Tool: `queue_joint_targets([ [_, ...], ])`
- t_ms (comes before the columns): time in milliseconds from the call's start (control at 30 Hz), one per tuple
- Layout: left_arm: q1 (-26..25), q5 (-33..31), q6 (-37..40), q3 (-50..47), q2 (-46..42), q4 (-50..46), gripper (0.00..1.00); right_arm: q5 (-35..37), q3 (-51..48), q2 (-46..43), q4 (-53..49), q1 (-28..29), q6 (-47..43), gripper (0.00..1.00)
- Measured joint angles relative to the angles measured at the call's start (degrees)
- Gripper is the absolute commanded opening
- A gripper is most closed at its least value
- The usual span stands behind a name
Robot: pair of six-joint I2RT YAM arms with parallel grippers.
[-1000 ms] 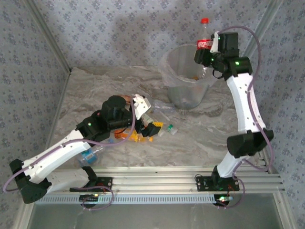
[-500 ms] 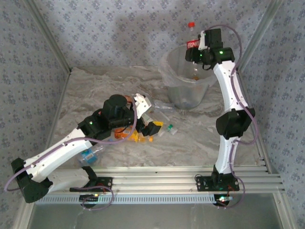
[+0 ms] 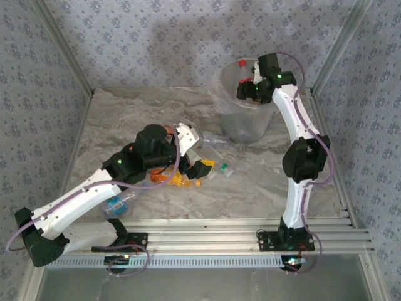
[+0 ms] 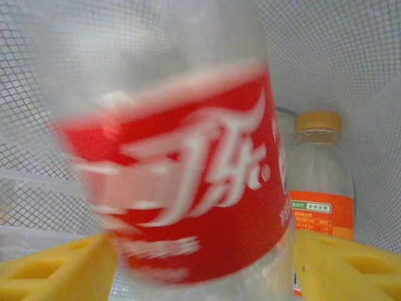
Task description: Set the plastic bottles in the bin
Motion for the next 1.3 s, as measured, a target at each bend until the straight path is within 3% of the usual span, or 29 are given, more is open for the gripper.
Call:
queue_joint_targets([
  [367,0.0,0.0,0.0,0.0,0.0,0.0,1.00,1.2,1.9,-7.3,0.0,0.5,0.1,0.84],
  [633,0.3,0.0,0.2,0.0,-0.1,0.0,1.00,2.2,-1.1,-18.5,0.2,4.9,0.0,0.84],
  [967,1.2,-0.5,2.2,0.0,-0.9,-1.1,0.99,3.0,-22.7,-38.8,2.5,15.7,-0.3,0.82],
  [1300,-0.9,-4.9,0.1,5.3,-0.9,-9.8,1.00,2.5,-43.5,-54.8,3.8,23.5,1.2,0.84],
])
